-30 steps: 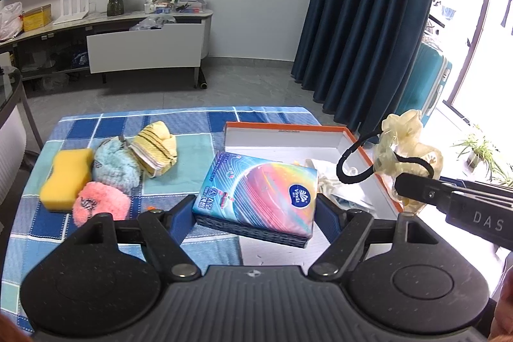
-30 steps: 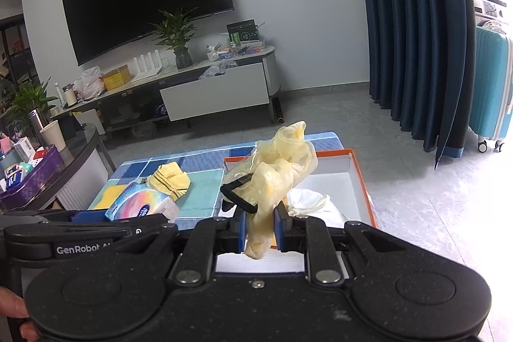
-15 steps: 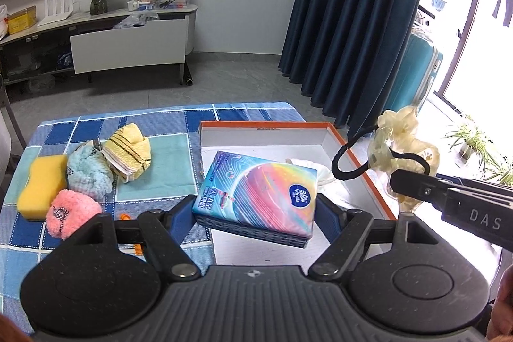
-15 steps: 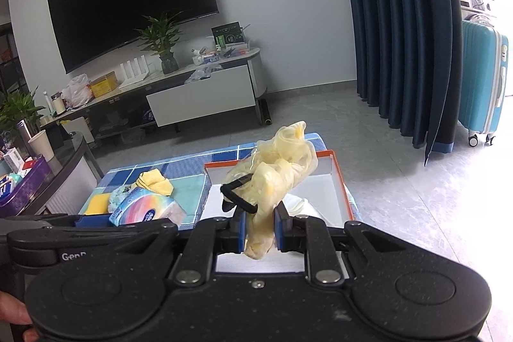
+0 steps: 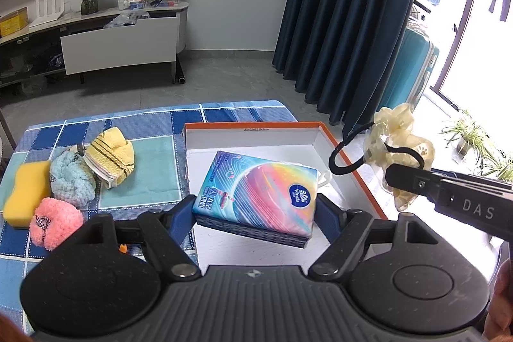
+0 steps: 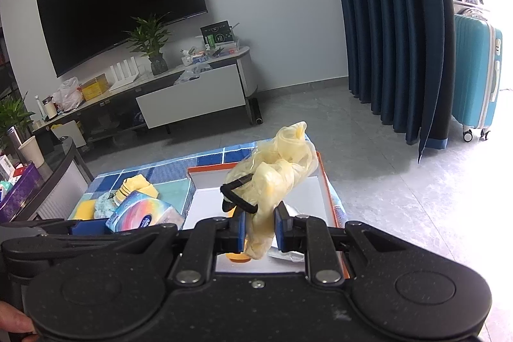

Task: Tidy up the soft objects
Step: 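Carry the tissue pack with the left tool while the right tool carries the mesh bag to the box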

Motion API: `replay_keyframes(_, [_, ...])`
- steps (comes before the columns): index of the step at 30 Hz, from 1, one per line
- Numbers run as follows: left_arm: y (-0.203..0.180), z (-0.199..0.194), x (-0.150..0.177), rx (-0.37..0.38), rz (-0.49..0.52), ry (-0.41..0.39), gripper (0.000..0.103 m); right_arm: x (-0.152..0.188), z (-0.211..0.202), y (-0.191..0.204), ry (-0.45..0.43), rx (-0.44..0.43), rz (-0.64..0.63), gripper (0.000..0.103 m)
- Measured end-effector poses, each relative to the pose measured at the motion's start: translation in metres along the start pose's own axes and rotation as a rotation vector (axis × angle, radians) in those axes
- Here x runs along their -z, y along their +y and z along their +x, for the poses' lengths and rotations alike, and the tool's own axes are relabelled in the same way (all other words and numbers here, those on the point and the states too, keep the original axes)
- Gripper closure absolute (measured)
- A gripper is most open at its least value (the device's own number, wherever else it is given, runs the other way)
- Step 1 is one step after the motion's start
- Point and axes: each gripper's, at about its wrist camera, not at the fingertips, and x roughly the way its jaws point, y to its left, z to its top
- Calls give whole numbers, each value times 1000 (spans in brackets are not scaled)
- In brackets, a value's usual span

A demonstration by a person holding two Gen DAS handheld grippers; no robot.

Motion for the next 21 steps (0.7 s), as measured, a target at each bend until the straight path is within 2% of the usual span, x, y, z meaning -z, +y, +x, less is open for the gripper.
replay_keyframes(21, [-16, 24, -1, 22, 36, 45, 24, -6, 26, -3, 36, 8, -10, 80])
